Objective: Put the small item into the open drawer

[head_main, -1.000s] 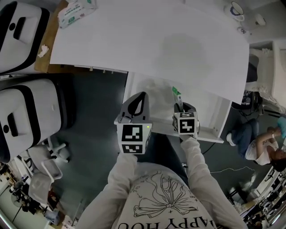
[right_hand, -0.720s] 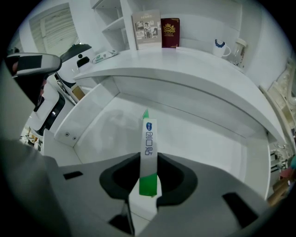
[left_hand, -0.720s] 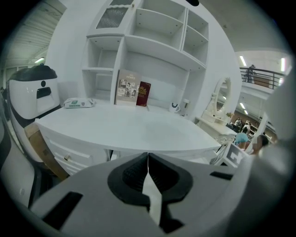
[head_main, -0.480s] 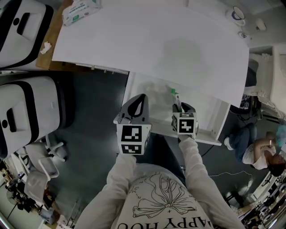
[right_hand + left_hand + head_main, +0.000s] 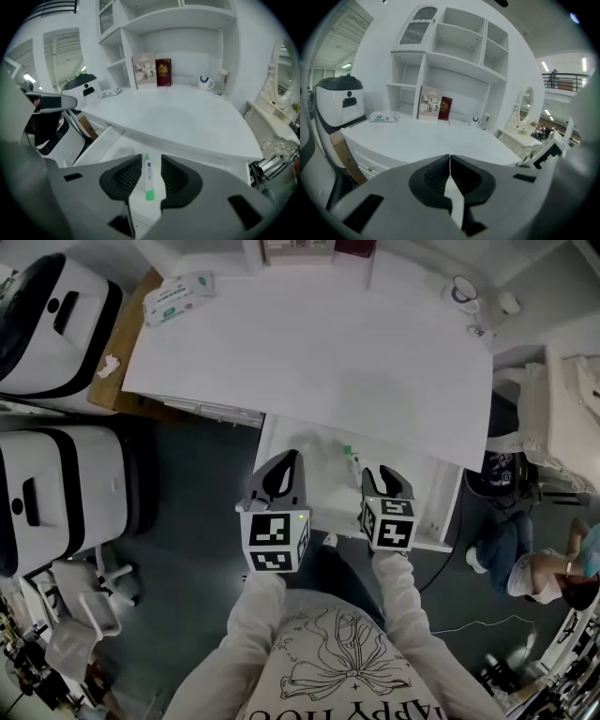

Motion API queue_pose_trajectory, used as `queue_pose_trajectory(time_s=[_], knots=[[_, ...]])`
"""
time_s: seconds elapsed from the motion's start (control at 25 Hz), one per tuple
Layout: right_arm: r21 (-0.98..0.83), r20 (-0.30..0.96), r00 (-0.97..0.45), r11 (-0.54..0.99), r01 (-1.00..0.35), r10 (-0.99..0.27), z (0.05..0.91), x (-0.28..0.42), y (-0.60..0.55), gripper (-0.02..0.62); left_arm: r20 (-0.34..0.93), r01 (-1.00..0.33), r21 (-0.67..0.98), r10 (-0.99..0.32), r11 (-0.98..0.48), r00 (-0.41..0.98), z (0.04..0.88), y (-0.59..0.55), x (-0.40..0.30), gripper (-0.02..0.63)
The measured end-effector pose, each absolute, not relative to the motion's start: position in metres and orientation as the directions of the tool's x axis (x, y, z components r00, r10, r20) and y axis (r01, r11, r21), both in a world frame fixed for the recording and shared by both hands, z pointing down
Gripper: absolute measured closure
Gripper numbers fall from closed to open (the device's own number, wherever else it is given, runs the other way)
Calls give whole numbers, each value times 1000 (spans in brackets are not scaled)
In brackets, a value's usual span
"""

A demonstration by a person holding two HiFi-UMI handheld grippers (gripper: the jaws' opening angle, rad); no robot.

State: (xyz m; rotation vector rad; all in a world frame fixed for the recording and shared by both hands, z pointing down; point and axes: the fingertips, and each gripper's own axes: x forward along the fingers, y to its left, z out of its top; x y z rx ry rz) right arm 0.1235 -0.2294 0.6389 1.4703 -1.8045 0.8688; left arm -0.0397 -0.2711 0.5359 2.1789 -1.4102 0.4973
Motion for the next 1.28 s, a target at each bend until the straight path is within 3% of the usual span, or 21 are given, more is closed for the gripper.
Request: queue_pose_trajectory(time_s=[0.44,1.28], knots=[[-90,598,-142,110,-990,-789,515,139,-256,518,403,-922,169,-829,-348,387,458,-282,-37,598],[-25,323,-112,110,-994,-940,382,150,-253,557,198,-923,100,-902,-372,384,344,-271,-26,600]])
